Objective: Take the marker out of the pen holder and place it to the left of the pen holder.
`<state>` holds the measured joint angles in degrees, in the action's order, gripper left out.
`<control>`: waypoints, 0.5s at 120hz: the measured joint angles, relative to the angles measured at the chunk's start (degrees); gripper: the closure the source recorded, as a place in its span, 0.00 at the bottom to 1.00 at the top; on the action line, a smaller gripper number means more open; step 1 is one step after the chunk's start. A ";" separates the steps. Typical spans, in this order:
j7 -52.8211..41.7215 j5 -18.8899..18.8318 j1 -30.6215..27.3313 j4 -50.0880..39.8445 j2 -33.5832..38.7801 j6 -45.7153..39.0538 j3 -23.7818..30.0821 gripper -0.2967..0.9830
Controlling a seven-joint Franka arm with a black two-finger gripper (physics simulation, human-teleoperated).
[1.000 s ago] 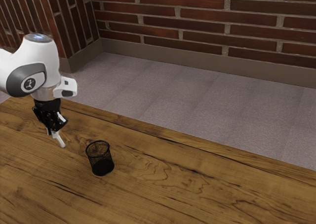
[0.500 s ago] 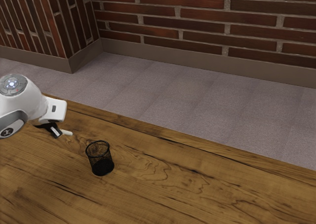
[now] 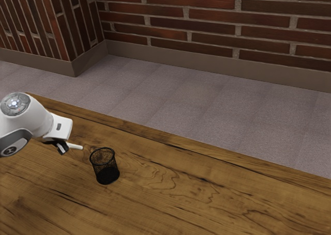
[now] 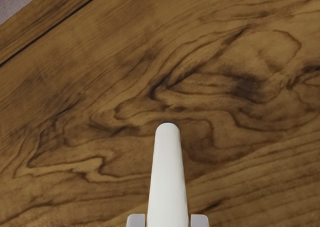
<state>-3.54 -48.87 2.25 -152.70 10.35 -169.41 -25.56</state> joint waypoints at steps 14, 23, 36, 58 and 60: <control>-0.22 1.62 -0.17 0.22 -0.26 -0.56 -0.07 0.71; -0.29 2.60 -0.16 0.27 -0.24 -0.73 -0.08 0.58; -0.24 4.65 0.25 0.47 0.01 -0.80 0.03 0.44; 0.09 33.54 4.62 34.54 -6.28 24.14 9.81 0.32; 0.12 35.98 4.86 37.53 -7.17 26.98 10.40 0.31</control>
<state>-3.43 -12.90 7.10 -115.18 3.18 -142.43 -15.16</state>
